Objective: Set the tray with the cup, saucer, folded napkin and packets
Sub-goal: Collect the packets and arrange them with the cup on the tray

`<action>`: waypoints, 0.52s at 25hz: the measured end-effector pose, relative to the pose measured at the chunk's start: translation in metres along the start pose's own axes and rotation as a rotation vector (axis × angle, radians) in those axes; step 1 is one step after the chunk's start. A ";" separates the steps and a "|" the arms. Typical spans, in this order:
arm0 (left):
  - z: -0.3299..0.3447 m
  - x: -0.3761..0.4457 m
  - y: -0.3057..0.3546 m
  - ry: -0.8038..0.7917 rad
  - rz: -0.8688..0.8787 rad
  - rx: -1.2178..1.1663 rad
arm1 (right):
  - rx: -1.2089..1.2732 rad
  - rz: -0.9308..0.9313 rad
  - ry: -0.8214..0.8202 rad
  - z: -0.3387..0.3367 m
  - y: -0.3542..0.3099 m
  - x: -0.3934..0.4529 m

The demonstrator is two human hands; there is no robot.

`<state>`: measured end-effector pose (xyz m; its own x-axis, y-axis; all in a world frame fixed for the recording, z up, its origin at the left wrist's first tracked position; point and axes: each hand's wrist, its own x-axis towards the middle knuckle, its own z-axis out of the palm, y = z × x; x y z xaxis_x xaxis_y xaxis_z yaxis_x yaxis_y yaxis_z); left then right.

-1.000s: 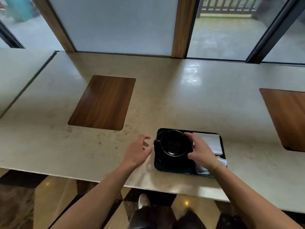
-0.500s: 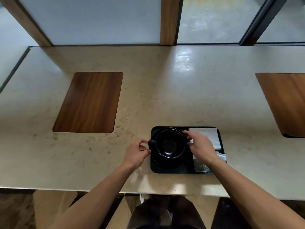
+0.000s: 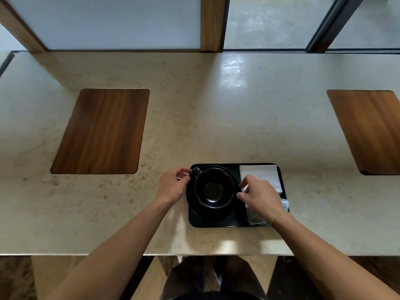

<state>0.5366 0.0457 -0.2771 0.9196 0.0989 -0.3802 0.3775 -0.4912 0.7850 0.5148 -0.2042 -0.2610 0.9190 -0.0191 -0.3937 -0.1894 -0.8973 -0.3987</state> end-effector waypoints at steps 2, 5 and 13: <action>-0.001 -0.010 -0.005 0.024 0.010 0.022 | 0.016 -0.025 0.048 -0.006 -0.004 0.013; -0.001 -0.035 -0.020 -0.020 0.028 0.063 | 0.063 -0.118 0.024 -0.011 -0.020 0.033; 0.001 -0.029 -0.024 -0.065 0.068 0.112 | 0.022 -0.105 -0.015 -0.012 -0.019 0.039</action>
<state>0.5006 0.0537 -0.2859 0.9324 0.0079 -0.3612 0.2963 -0.5888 0.7520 0.5586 -0.1932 -0.2592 0.9289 0.0819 -0.3612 -0.0997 -0.8839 -0.4569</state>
